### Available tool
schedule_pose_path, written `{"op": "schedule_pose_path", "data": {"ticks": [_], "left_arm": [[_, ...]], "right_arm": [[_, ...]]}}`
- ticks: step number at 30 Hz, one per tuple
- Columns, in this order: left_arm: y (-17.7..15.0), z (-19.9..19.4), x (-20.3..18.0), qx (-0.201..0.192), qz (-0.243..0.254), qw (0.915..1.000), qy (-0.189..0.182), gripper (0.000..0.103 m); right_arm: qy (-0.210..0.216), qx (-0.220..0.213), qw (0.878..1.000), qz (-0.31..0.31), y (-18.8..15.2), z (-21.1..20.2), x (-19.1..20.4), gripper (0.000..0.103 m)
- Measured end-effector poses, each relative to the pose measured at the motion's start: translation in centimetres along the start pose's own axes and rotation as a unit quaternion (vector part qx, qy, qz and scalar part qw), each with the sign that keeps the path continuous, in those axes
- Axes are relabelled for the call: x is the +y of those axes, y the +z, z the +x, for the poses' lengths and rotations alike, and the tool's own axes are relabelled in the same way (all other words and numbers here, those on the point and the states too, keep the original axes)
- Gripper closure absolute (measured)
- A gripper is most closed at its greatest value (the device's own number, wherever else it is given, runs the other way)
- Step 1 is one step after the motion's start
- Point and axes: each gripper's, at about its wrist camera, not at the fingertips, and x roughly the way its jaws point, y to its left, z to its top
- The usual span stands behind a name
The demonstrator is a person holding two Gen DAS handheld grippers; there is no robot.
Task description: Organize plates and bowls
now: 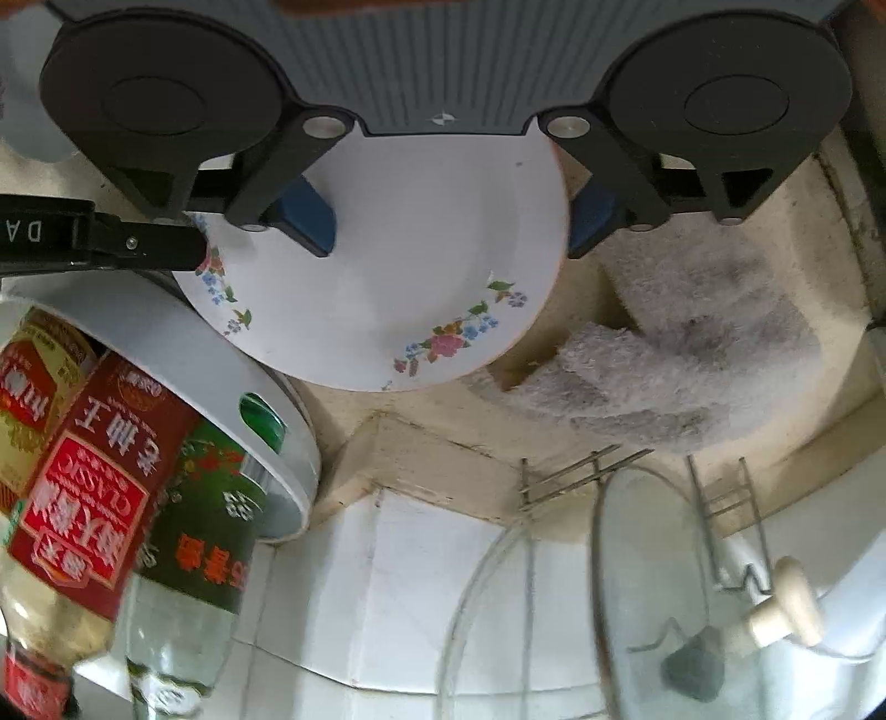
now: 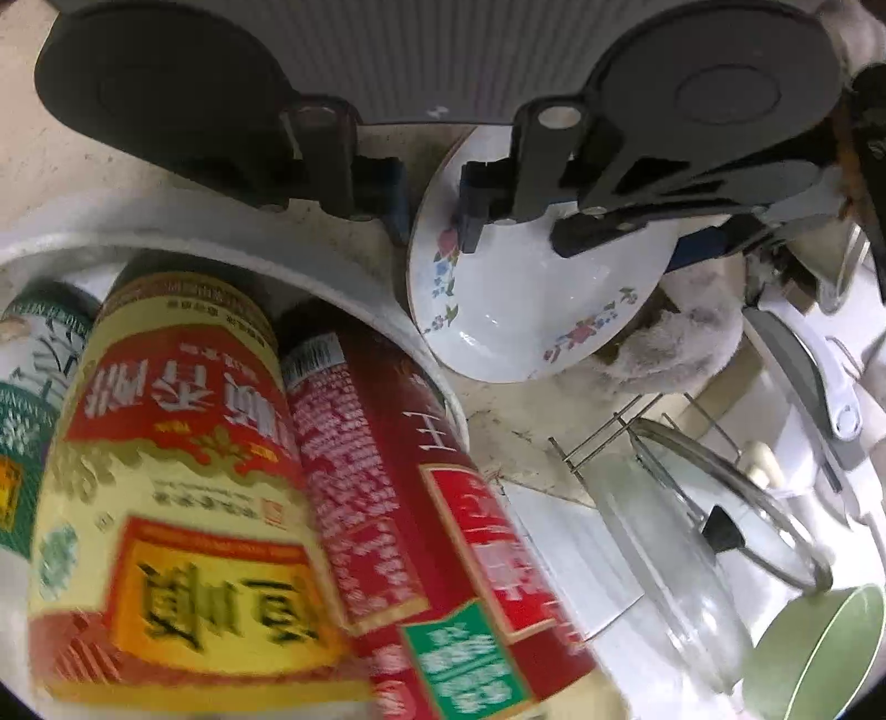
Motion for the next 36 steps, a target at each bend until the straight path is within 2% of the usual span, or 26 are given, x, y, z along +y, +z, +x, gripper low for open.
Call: {"op": "schedule_pose_path", "data": {"ticks": [8,15,26,36], "left_arm": [[-0.4,-1.4,0.9,-0.007,-0.035,0.999,-0.027,0.021],[0.0,-4.0,0.6,-0.035,-0.027,0.9987,-0.023,0.021],[0.3,-8.6,-1.6,-0.075,0.001,0.9967,-0.03,0.021],[-2.4,-10.9,-4.7,-0.059,0.032,0.9953,-0.069,0.021]], "right_arm": [[0.0,-0.008,1.0,0.014,-0.3,-1.0,-0.4,0.085],[0.016,-0.023,0.999,0.029,-0.4,-2.9,-0.7,0.085],[0.038,-0.065,0.997,0.036,-1.5,-8.6,-0.8,0.085],[0.014,-0.092,0.994,0.053,-4.7,-14.4,-1.8,0.085]]}}
